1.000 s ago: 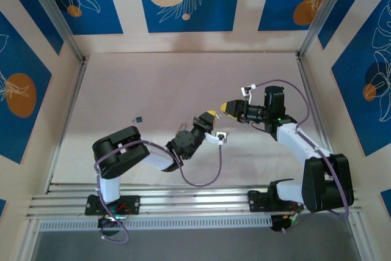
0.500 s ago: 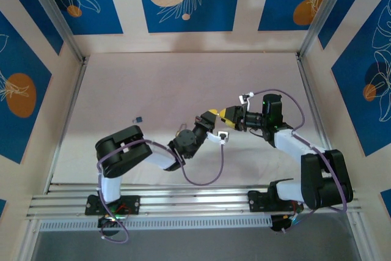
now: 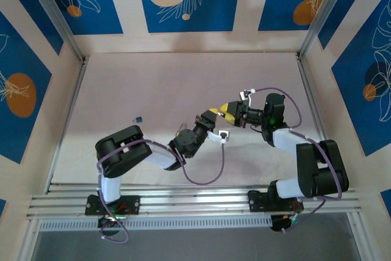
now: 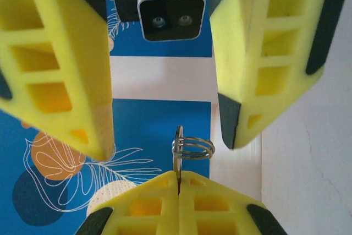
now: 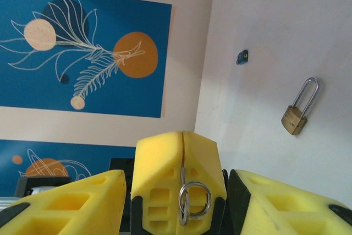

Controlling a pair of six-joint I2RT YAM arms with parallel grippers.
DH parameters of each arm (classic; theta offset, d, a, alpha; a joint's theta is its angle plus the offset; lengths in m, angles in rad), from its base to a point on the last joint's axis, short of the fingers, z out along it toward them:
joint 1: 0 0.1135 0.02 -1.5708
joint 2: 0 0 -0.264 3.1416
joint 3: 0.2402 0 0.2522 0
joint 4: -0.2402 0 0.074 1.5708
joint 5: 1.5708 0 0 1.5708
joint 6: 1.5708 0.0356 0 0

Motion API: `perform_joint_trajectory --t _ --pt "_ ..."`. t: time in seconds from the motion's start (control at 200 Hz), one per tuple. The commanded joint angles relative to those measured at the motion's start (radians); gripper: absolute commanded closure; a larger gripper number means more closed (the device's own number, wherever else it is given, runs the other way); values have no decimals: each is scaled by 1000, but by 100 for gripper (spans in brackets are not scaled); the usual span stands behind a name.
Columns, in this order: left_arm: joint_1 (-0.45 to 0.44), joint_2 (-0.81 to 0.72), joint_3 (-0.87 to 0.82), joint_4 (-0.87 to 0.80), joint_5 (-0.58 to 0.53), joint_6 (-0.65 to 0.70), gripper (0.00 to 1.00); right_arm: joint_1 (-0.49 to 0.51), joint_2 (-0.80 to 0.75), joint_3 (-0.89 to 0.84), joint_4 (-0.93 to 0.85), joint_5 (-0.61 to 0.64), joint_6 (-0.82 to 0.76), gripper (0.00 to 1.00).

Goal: Unlock with the key

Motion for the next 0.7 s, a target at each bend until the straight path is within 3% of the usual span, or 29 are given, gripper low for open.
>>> perform_joint_trajectory --t 0.0,0.185,0.32,0.525,0.695 --pt "-12 9 3 38 -21 4 100 -10 -13 -20 39 -35 33 48" --pt "-12 20 1 37 -31 2 100 -20 -52 -26 -10 -25 7 52" --pt "-12 18 8 37 -31 -2 100 -3 -72 -1 -144 13 -70 50" --pt "-12 18 17 38 -33 -8 100 13 -78 7 -135 61 -44 47" --pt "-12 16 16 37 -34 -8 100 11 -109 -6 -190 106 -61 51"
